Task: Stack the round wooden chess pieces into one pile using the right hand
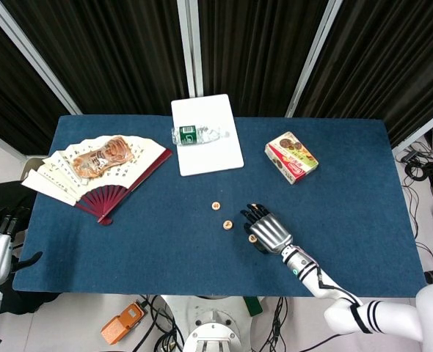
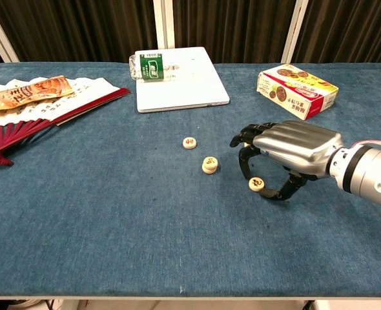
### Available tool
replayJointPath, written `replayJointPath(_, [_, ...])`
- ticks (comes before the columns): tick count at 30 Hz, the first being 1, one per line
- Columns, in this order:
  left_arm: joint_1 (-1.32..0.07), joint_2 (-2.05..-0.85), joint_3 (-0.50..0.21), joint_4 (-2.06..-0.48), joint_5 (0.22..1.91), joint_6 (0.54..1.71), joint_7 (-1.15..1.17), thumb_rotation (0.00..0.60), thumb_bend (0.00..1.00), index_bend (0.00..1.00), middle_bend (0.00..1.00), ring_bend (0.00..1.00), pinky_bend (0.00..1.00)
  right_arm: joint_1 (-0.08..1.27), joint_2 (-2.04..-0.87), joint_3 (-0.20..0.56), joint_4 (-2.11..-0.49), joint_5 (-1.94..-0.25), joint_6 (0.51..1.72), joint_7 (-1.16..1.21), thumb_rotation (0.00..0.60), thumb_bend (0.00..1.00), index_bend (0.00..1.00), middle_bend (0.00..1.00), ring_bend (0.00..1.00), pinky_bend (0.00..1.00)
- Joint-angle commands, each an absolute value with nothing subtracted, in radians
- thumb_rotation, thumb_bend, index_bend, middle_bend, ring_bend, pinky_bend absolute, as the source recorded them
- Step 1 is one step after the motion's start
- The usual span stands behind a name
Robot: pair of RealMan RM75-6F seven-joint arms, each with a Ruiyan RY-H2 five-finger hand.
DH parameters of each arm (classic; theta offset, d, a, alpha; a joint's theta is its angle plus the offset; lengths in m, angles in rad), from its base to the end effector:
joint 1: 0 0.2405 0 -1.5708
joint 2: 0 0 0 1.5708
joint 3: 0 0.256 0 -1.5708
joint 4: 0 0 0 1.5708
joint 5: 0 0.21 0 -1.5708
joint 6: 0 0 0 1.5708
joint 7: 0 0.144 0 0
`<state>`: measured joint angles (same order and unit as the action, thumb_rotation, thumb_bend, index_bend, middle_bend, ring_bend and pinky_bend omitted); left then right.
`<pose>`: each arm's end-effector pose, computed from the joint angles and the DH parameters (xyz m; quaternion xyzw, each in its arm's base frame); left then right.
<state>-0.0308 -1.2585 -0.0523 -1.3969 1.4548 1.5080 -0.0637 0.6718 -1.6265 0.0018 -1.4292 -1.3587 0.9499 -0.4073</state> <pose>-0.3534 0.1646 0.1406 -0.5609 -0.4018 -0.3699 0.6222 -0.1674 -0.2801 -0.0641 0.8364 -0.2868 0.3122 0.3475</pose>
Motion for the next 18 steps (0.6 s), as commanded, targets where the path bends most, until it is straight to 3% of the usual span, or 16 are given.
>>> replayJointPath(1, [-0.030, -1.259, -0.053, -1.396, 1.454, 1.508, -0.065, 0.600, 0.00, 0.15, 0.12, 0.07, 0.00, 0.671, -1.629, 0.003, -1.426, -1.356, 0.945, -0.410, 0.600, 0.51, 0.52, 0.17, 0.10, 0.15])
replayJointPath(9, [-0.030, -1.260, -0.053, -1.393, 1.454, 1.511, -0.065, 0.600, 0.00, 0.15, 0.12, 0.07, 0.00, 0.670, -1.610, 0.034, -1.452, -1.365, 0.969, -0.387, 0.600, 0.54, 0.55, 0.17, 0.10, 0.15])
replayJointPath(18, [-0.028, -1.255, -0.053, -1.403, 1.461, 1.519, -0.061, 0.600, 0.00, 0.15, 0.12, 0.07, 0.00, 0.749, -1.631, 0.138, -1.474, -1.289, 0.914, -0.441, 0.600, 0.54, 0.53, 0.17, 0.10, 0.15])
